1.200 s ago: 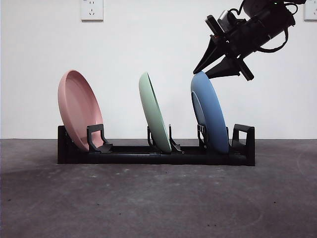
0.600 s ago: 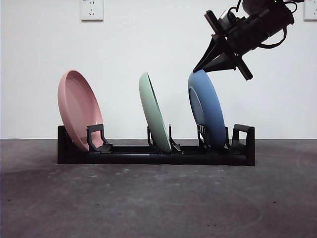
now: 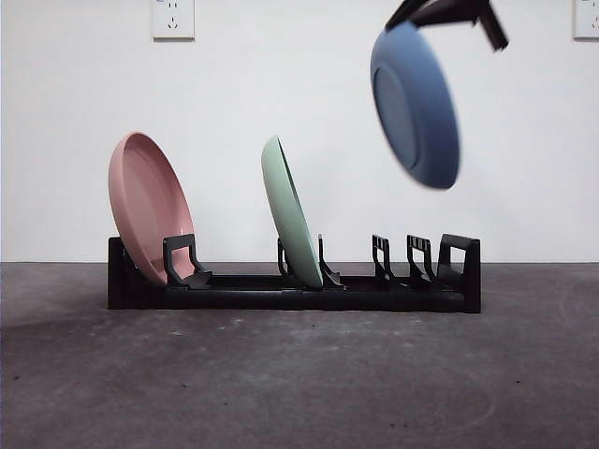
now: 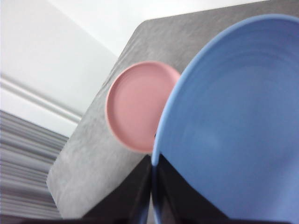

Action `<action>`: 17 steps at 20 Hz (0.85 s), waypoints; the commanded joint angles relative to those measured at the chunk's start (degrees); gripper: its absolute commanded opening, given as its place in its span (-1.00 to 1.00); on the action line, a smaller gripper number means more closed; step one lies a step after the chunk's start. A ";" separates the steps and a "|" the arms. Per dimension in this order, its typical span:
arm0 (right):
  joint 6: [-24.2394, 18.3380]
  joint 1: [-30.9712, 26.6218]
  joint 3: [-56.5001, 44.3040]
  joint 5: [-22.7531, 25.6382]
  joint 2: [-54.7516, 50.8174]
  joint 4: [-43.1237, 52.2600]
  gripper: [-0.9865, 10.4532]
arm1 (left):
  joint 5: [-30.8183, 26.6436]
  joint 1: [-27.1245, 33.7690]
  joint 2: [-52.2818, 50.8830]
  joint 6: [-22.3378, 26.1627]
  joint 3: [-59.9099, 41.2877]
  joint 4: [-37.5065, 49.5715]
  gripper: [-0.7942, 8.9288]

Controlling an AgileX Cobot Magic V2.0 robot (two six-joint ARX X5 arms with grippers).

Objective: Place the plate

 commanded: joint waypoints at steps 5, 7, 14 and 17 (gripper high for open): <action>-13.38 4.28 1.64 5.20 -9.99 -14.43 -0.81 | 0.11 -0.15 1.64 2.27 1.07 0.98 0.19; -15.12 6.19 1.62 6.62 -12.63 -18.08 -0.81 | 0.13 -0.26 2.14 2.32 1.07 1.55 0.19; -19.93 19.96 -0.44 18.97 -17.57 -30.40 -0.81 | 0.15 -1.36 5.01 2.32 1.07 3.17 0.19; -19.67 29.29 -5.68 25.94 -18.43 -30.51 -0.81 | 0.15 -1.77 6.14 2.32 1.07 3.21 0.19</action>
